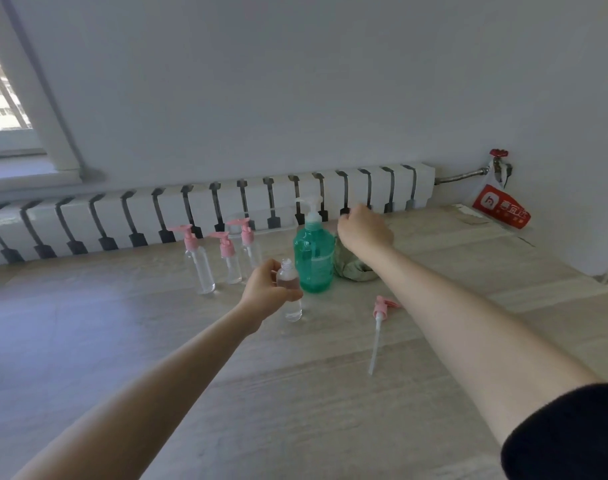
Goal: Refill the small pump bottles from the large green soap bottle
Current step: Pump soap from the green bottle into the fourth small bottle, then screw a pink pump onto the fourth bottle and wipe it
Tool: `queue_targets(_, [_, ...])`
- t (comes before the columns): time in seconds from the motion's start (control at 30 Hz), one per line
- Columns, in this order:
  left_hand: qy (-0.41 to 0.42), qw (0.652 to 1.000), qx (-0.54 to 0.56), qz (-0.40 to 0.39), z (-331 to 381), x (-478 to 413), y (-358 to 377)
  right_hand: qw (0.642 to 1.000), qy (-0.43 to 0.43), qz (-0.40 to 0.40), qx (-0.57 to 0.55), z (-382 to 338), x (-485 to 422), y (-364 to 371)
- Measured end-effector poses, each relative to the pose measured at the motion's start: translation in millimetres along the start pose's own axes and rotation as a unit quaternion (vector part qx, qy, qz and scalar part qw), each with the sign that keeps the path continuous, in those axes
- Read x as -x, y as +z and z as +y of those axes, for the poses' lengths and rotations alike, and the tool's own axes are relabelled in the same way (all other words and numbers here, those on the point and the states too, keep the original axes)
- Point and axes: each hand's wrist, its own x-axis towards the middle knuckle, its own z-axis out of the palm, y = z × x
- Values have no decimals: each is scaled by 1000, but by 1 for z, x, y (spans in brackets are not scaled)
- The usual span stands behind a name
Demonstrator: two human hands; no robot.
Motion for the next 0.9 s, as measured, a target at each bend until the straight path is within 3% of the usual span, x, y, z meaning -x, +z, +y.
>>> queue_targets(0.17, [-3, 1000, -18, -11, 1, 2, 0, 952, 83, -195, 222, 30, 23, -3])
queue_targets(0.27, [-17, 999, -19, -31, 2, 4, -3, 912, 138, -298, 246, 36, 37, 0])
queue_targets(0.63, [-23, 999, -38, -8, 1, 5, 3, 930, 147, -267, 204, 44, 47, 6])
queue_targets(0.73, [-8, 1000, -28, -8, 3, 5, 5, 927, 137, -302, 175, 44, 47, 3])
queue_targets(0.83, [-4, 1000, -16, -17, 5, 5, 3, 932, 129, -337, 44, 34, 42, -7])
queue_targets(0.9, [-3, 1000, -9, -23, 5, 7, 1, 942, 100, -316, -58, 20, 43, -20])
